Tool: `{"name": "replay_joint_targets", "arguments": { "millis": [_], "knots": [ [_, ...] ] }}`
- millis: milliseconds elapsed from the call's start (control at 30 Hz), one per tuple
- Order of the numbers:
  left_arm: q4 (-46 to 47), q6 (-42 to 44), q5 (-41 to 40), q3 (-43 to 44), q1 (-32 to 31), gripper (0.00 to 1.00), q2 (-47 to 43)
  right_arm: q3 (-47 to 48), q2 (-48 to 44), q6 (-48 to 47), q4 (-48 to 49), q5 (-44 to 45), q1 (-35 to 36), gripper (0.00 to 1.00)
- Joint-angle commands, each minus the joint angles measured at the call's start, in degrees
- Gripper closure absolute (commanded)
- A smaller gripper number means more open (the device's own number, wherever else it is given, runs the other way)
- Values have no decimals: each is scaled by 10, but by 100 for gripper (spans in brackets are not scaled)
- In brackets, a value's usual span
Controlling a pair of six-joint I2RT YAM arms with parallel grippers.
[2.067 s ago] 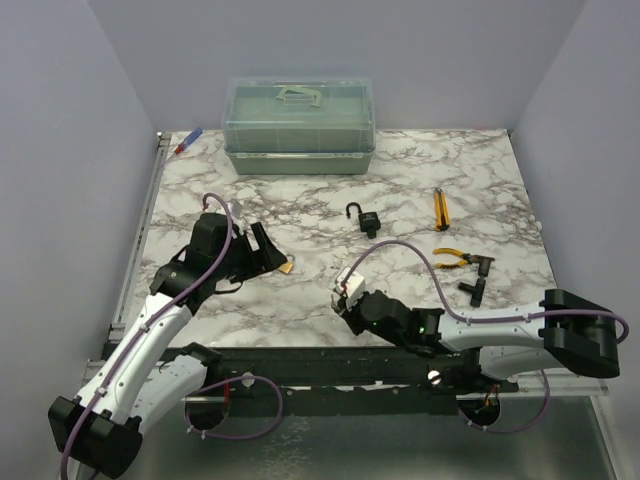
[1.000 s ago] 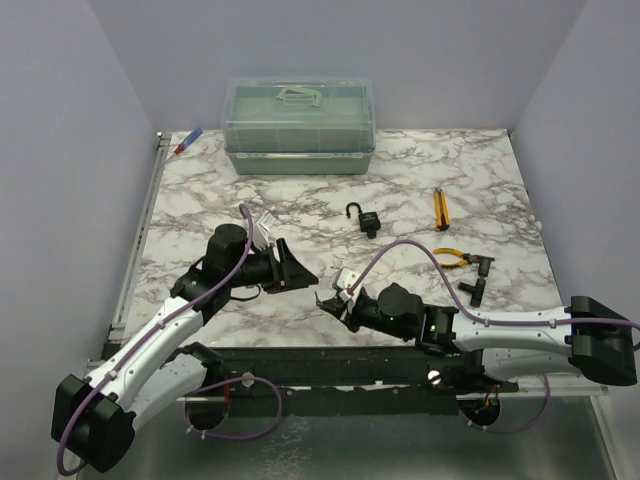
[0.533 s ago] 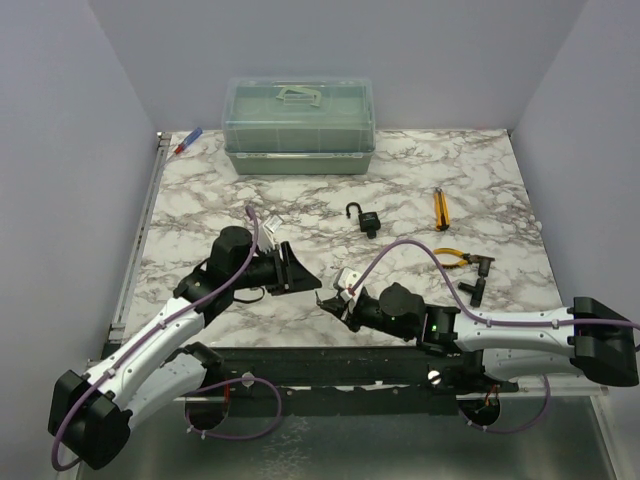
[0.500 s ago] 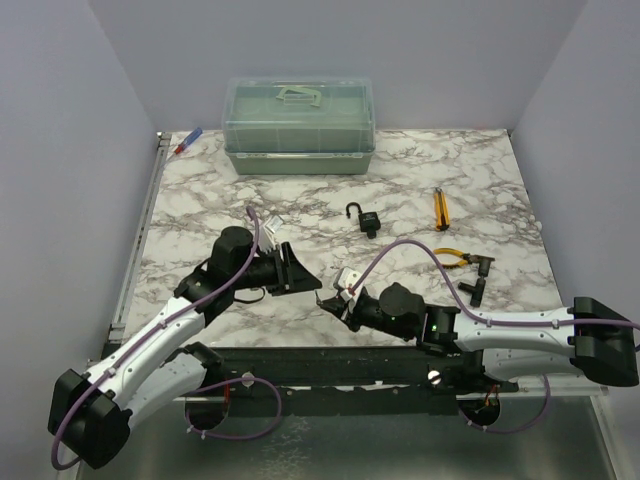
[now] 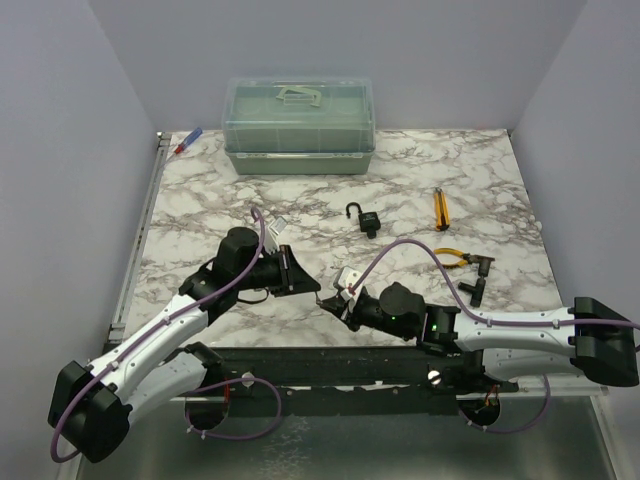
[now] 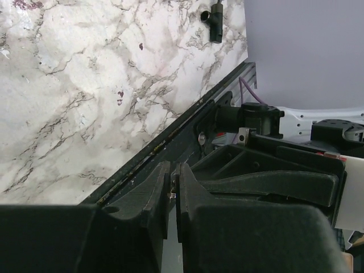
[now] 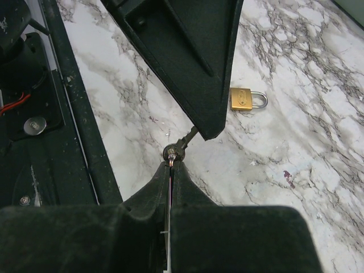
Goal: Unlock with the key
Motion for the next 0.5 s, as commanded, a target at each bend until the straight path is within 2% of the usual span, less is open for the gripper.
{"name": "replay_joint_targets", "arguments": {
  "millis": [0, 167, 267, 367, 467],
  "knots": [
    [7, 6, -13, -5, -5, 84, -1, 14, -8, -4, -2, 7, 1, 100],
    [7, 7, -16, -6, -5, 82, -1, 13, -7, -4, 2, 10, 1, 100],
    [7, 8, -15, -6, -5, 88, 1, 12, -9, -4, 3, 12, 0, 100],
    [6, 8, -16, -4, -5, 100, 3, 11, -11, -4, 7, 13, 1, 100],
    [5, 7, -21, -2, -6, 100, 1, 11, -12, -3, 10, 11, 1, 100]
  ]
}}
